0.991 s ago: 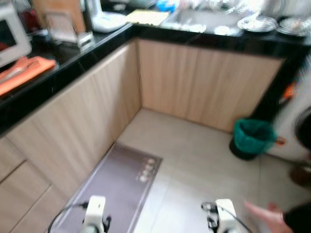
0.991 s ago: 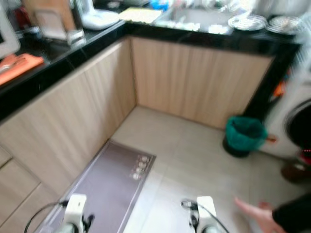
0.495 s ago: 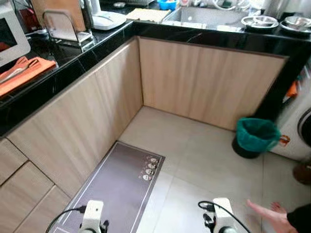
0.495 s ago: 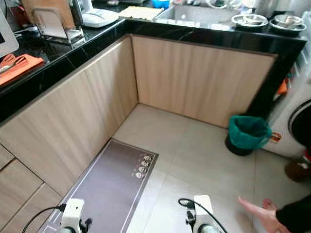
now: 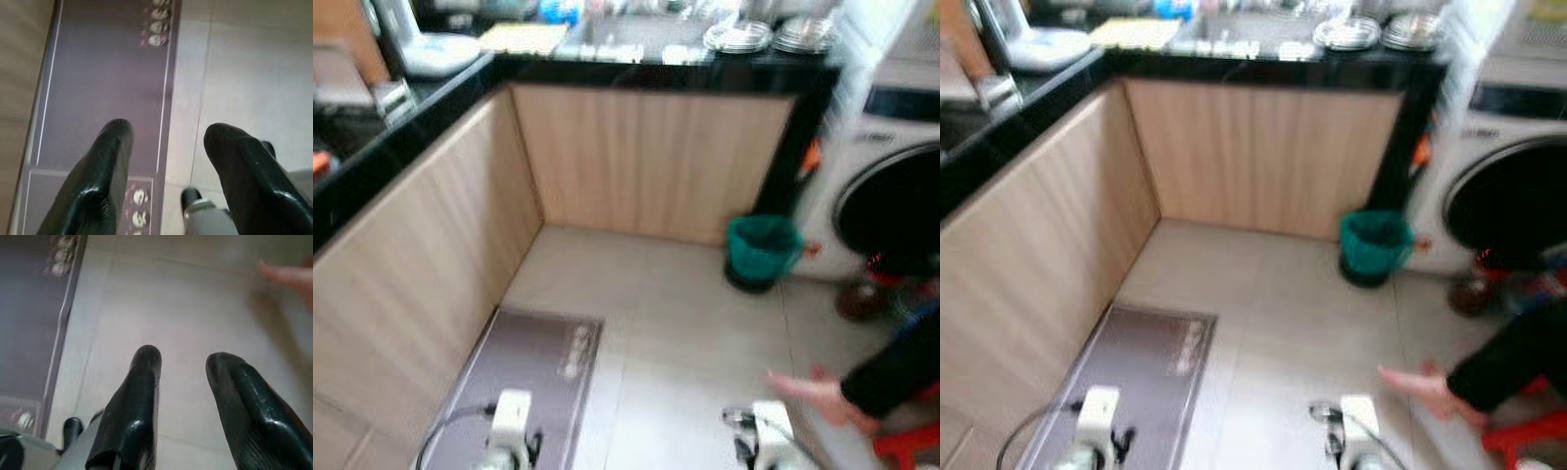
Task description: Kitchen organization
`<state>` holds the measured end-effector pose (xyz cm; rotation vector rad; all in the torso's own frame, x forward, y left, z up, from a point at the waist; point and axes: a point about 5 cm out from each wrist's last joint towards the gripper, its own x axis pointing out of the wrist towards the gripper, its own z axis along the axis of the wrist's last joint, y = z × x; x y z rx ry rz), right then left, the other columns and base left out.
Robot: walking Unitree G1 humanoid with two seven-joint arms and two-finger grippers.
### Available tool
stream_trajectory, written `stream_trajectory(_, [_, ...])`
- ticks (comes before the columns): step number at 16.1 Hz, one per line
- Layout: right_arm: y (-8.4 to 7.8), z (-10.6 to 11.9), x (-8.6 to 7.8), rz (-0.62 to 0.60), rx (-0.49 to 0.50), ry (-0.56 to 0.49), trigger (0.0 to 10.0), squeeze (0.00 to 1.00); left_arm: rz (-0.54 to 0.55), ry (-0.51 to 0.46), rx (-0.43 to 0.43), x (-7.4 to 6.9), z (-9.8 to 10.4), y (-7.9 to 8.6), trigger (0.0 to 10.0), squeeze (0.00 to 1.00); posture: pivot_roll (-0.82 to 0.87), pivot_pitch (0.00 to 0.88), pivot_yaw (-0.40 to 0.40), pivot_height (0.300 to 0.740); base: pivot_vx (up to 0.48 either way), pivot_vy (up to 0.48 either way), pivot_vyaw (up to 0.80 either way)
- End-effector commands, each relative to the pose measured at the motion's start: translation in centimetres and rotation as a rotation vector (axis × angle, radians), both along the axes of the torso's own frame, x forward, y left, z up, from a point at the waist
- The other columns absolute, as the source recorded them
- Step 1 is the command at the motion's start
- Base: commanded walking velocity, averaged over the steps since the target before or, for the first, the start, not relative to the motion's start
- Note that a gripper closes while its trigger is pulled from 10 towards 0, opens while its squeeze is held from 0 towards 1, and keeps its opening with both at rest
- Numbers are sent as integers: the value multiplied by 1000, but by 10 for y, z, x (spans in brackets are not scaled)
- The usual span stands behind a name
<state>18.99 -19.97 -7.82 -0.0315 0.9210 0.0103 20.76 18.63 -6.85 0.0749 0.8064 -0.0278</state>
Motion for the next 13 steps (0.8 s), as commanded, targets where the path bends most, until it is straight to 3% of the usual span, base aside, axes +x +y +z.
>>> stream_trajectory(1, [5, -2, -3, -6, 18, 9, 10000, 0, 14, 36, 15, -9, -4, 7, 10000, 0, -46, 0, 53, 740, 0, 0, -613])
stream_trajectory(5, [5, -2, -2, -15, 15, -7, 10000, 0, 24, 37, 16, -9, -5, 7, 10000, 0, -47, 0, 51, 740, 0, 0, 0])
stream_trajectory(13, [0, -2, -4, -14, -1, 10, 10000, 0, 35, 32, 21, -8, -5, 3, 10000, 0, -62, 0, 40, 740, 270, 0, 0])
